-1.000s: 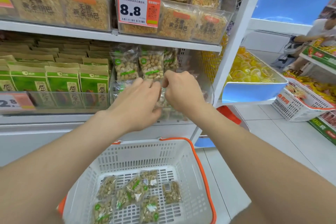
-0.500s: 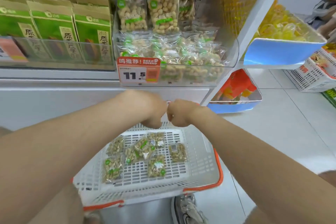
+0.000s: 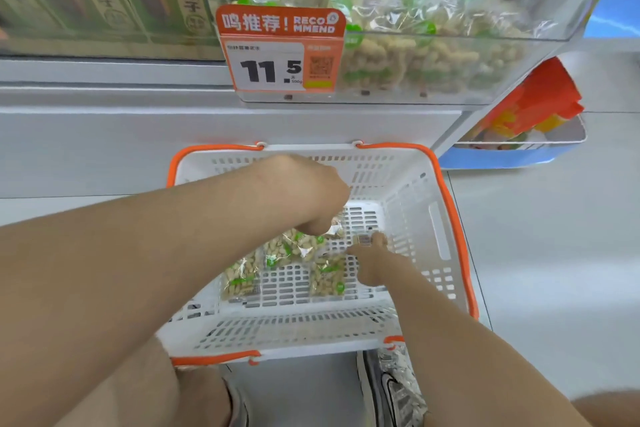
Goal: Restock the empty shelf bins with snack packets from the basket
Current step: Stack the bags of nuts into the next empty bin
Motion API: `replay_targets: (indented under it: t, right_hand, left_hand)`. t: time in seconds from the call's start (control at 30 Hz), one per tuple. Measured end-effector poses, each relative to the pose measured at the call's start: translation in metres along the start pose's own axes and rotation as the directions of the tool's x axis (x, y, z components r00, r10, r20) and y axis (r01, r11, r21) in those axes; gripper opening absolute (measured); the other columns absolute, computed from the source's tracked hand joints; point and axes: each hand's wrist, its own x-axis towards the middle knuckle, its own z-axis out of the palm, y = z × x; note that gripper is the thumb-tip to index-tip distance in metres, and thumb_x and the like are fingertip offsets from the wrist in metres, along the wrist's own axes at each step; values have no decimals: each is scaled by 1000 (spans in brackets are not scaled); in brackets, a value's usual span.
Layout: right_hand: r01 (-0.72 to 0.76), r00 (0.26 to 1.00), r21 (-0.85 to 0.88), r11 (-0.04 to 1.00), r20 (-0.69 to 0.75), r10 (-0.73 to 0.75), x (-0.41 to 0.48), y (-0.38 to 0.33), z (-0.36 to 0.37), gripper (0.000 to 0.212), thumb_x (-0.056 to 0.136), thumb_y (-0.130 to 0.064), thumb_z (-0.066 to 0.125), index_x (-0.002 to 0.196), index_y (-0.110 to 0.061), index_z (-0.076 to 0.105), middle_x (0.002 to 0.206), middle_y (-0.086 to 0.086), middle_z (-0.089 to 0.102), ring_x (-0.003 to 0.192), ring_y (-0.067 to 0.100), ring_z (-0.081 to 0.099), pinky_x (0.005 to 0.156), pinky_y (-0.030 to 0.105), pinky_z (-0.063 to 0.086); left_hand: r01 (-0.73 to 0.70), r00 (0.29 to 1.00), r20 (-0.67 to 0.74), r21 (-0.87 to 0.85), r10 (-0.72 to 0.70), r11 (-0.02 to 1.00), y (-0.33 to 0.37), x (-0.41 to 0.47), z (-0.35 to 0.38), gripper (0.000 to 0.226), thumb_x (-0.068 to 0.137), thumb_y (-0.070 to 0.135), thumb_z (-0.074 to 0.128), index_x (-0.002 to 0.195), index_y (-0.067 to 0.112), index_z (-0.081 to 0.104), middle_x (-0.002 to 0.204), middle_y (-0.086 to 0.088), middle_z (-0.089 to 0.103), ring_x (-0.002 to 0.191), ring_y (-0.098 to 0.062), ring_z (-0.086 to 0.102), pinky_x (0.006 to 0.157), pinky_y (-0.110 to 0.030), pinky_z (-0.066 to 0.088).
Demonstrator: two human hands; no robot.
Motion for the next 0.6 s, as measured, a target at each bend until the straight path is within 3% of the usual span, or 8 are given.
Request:
replay_targets:
  t: [0.1, 0.23, 0.37, 0.47, 0.53, 0.6]
  right_hand:
    - [-67, 995, 73, 995, -65, 72, 4, -9, 20, 66, 91, -4, 52, 153, -25, 43, 162, 24, -14, 146, 50, 34, 110, 51, 48]
    - [-56, 981, 149, 987, -174, 82, 11, -2, 28, 54, 88, -16, 63, 140, -25, 52, 152, 18, 4, 112, 41, 57, 95, 46, 54]
    - [56, 931, 283, 957, -361, 52, 11, 7, 27, 50, 77, -19, 82, 114, -25, 49, 128, 8, 23, 75, 28, 60, 79, 43, 59]
    - [114, 841, 373, 921, -530, 111, 3, 7, 11, 42, 83, 1, 70, 105, -23, 42, 118, 7, 39, 73, 26, 57, 71, 45, 57]
    - [221, 804, 409, 885, -590, 72, -5, 6, -6, 36, 87, -1, 60, 110, -22, 43, 102, 5, 53, 76, 28, 57, 64, 42, 52]
    - [363, 769, 478, 800, -639, 33, -22, 3, -26, 44, 87, -6, 61, 123, -22, 42, 85, 8, 60, 71, 24, 58, 59, 37, 47]
  left_hand:
    - [0, 1000, -8, -15, 0, 1000, 1, 4, 1, 14, 106, 19, 49, 100, 15, 60, 91, -1, 50, 64, -16, 48, 51, -30, 33]
    - [2, 1000, -21, -24, -2, 1000, 2, 6, 2, 15, 107, 22, 48, 107, 15, 62, 93, -1, 52, 66, -16, 49, 51, -30, 32]
    - [-7, 1000, -24, -22, 7, 1000, 2, 6, 2, 18, 108, 26, 48, 110, 16, 62, 97, -1, 54, 70, -17, 51, 52, -31, 33]
    - [2, 1000, -20, -12, -2, 1000, 0, 8, -1, 19, 108, 23, 48, 117, 16, 63, 108, -2, 57, 72, -18, 50, 51, -32, 32]
    - [12, 1000, -21, -5, -12, 1000, -3, 5, -6, 24, 106, 17, 49, 127, 18, 61, 119, -3, 58, 75, -20, 51, 51, -32, 31]
    - [26, 999, -25, -17, -26, 1000, -7, -2, -12, 32, 103, 9, 51, 133, 19, 57, 121, -4, 57, 75, -20, 52, 52, -32, 33]
